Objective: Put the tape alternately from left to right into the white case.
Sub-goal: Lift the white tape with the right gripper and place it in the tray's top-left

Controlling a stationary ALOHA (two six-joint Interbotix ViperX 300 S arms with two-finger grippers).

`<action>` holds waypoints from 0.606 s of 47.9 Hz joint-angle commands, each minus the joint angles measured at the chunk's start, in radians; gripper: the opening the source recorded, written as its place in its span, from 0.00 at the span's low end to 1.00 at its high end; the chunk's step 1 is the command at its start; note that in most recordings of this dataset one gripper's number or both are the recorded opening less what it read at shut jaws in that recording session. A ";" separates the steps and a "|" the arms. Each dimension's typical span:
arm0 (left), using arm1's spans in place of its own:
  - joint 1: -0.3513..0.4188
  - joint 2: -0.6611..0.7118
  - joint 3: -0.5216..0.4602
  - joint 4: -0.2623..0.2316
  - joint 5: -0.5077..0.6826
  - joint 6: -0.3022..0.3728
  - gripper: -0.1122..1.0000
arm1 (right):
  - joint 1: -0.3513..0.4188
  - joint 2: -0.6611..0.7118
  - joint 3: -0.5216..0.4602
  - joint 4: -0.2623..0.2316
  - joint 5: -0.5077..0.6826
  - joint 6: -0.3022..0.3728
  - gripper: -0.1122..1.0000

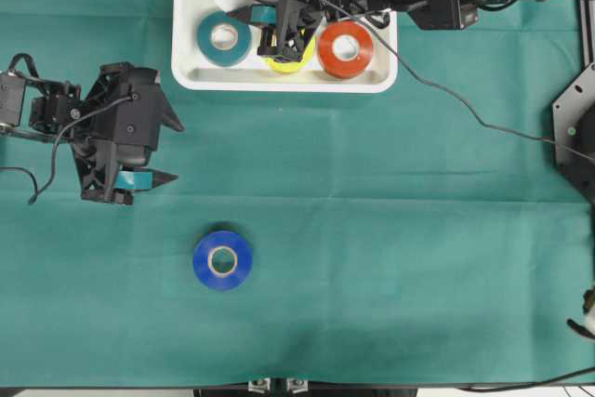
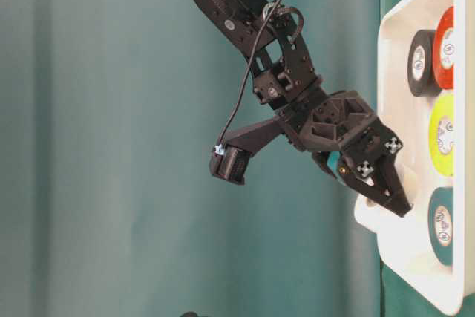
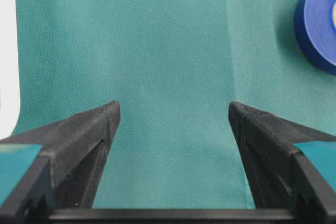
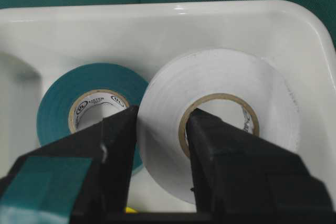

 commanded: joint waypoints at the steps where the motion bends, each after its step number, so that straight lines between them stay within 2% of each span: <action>1: -0.005 -0.011 -0.011 0.000 -0.005 0.000 0.87 | -0.002 -0.021 -0.026 -0.002 -0.005 0.003 0.59; 6: -0.005 -0.011 -0.011 0.000 -0.006 0.000 0.87 | -0.002 -0.020 -0.026 -0.002 -0.006 0.003 0.85; 8: -0.005 -0.014 -0.011 0.000 -0.005 0.000 0.87 | -0.002 -0.021 -0.026 -0.002 -0.006 0.003 0.90; 13: -0.003 -0.015 -0.009 -0.002 -0.006 0.000 0.87 | -0.002 -0.020 -0.025 -0.002 -0.005 0.003 0.83; 29: -0.005 -0.015 -0.008 -0.002 -0.006 0.000 0.87 | 0.003 -0.023 -0.020 -0.002 -0.005 0.006 0.83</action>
